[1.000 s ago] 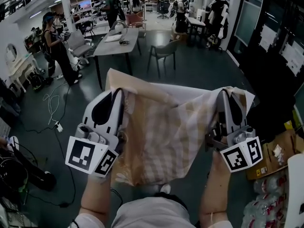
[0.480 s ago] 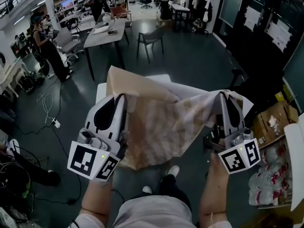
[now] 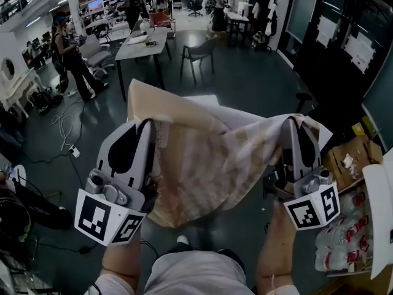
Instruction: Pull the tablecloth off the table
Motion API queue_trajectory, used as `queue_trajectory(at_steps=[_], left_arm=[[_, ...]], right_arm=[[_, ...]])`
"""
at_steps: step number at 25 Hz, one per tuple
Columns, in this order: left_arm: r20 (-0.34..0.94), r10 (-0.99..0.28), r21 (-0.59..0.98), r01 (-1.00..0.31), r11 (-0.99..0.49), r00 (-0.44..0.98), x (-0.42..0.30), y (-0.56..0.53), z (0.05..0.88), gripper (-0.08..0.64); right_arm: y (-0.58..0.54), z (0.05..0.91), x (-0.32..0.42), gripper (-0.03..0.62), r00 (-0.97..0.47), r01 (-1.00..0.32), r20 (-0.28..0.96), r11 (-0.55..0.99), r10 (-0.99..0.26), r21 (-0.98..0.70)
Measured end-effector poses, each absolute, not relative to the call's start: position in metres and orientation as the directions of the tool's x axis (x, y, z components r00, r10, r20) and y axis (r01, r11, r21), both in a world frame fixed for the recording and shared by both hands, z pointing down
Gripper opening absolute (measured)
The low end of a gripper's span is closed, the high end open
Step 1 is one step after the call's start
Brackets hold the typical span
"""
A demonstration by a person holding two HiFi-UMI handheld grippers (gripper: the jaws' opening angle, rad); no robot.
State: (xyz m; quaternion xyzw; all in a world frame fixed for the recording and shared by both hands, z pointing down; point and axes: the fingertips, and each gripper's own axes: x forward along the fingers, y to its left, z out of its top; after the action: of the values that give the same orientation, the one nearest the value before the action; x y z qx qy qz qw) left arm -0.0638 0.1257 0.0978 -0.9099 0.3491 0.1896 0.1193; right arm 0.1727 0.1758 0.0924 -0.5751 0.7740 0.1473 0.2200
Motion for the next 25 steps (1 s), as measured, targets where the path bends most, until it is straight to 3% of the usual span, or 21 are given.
queue_trajectory(at_steps=[6, 13, 19, 25], left_arm=[[-0.447, -0.614, -0.101, -0.719, -0.688, 0.65, -0.052, 0.18, 0.088, 0.011], [-0.383, -0.668, -0.047, -0.736, -0.675, 0.638, -0.035, 0.208, 0.12, 0.011], [-0.299, -0.712, 0.094, -0.723, -0.684, 0.635, -0.03, 0.201, 0.178, 0.011], [-0.208, -0.701, 0.126, -0.693, -0.71, 0.682, -0.01, 0.183, 0.231, 0.011]], right_arm=[[0.208, 0.087, 0.179, 0.025, -0.313, -0.928, -0.507, 0.371, -0.803, -0.016], [0.227, 0.11, 0.183, 0.025, -0.369, -0.895, -0.474, 0.443, -0.799, -0.05], [0.221, 0.162, 0.179, 0.025, -0.374, -0.885, -0.39, 0.449, -0.841, -0.12], [0.212, 0.21, 0.176, 0.025, -0.363, -0.898, -0.293, 0.416, -0.885, -0.144]])
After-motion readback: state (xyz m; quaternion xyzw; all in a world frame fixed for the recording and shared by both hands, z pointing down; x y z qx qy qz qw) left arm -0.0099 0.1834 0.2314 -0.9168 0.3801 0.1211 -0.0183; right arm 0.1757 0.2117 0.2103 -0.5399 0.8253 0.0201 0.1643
